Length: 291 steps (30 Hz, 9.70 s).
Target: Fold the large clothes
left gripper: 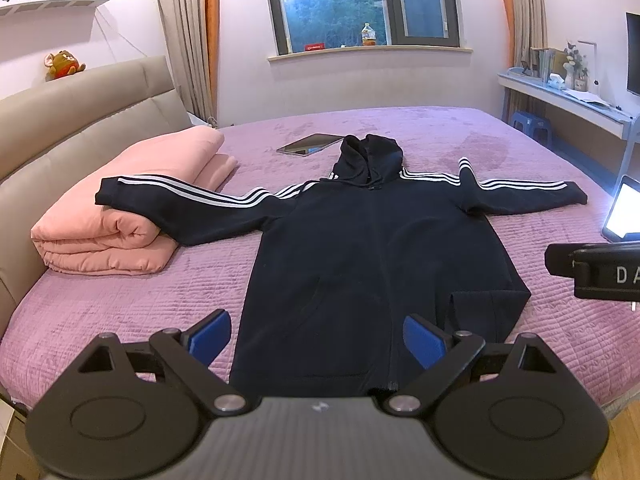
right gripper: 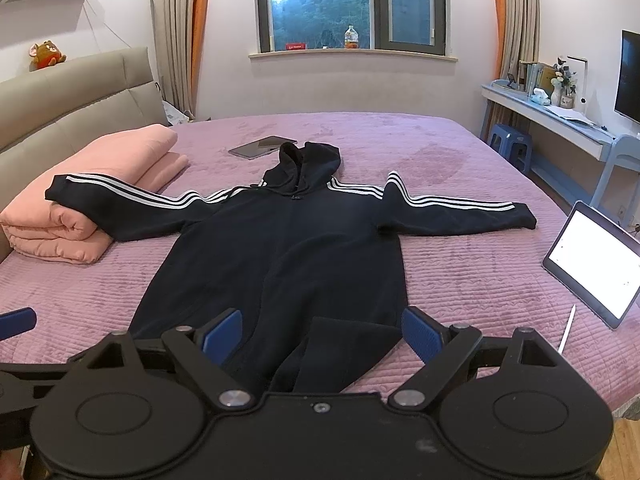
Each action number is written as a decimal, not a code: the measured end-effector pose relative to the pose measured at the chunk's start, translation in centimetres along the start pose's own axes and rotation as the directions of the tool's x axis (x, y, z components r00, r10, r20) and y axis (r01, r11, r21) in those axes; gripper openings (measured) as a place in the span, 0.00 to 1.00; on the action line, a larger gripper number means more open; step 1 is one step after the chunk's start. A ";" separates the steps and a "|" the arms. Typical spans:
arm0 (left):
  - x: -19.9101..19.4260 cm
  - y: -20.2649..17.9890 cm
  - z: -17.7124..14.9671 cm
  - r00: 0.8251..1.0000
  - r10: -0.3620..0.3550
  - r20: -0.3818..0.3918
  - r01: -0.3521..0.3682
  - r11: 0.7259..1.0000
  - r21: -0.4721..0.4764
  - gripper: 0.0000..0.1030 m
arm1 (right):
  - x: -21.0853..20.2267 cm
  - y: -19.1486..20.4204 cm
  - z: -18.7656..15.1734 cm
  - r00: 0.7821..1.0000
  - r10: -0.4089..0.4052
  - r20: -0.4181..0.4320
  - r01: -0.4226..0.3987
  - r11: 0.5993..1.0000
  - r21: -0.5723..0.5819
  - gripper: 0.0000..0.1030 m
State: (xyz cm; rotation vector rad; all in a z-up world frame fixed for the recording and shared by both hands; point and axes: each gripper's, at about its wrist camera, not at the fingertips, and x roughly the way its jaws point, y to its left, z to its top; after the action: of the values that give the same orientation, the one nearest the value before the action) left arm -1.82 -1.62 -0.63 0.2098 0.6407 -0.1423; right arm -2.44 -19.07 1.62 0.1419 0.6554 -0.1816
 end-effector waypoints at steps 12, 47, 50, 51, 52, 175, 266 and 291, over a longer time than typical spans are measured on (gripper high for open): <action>-1.6 0.5 -0.7 1.000 -0.002 0.026 0.003 1.000 -0.012 0.92 | -1.6 0.3 -0.4 1.000 -0.001 0.015 0.000 1.000 0.012 1.00; 36.8 0.4 11.6 0.986 -0.055 -0.159 0.024 0.982 -0.189 0.88 | 37.5 -27.9 12.4 0.917 -0.380 -0.121 0.391 0.796 0.461 0.93; 38.0 -0.4 13.1 0.977 -0.035 -0.208 0.001 0.987 -0.163 0.88 | 40.4 -34.6 13.9 0.891 -0.414 -0.189 0.446 0.715 0.539 0.85; 38.4 -0.9 13.4 0.973 -0.033 -0.227 -0.003 0.988 -0.156 0.88 | 41.3 -36.3 14.1 0.882 -0.423 -0.208 0.463 0.692 0.555 0.82; 38.9 -1.3 13.8 0.969 -0.030 -0.246 -0.008 0.989 -0.150 0.88 | 42.5 -38.1 14.3 0.876 -0.422 -0.232 0.474 0.674 0.567 0.82; 39.7 37.1 15.3 0.901 0.424 -0.094 -0.368 0.631 -0.683 0.53 | 51.1 11.9 15.7 0.874 0.050 -0.484 -0.097 0.993 -0.072 0.43; 59.4 6.5 22.3 0.933 -0.345 -0.104 0.306 0.911 -0.277 0.39 | 49.0 -4.6 19.8 0.964 -0.193 -0.183 0.194 0.981 -0.013 0.30; 67.5 2.4 34.1 0.926 -0.369 -0.073 0.362 0.927 -0.092 0.50 | 58.9 -2.4 28.5 0.994 0.079 -0.081 -0.076 0.996 0.041 0.37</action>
State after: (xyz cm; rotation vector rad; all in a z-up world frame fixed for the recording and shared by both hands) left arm 71.90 -11.87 -14.50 0.0194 0.7691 -0.4706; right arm 59.73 -33.99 -12.51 0.2120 0.7273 -0.1144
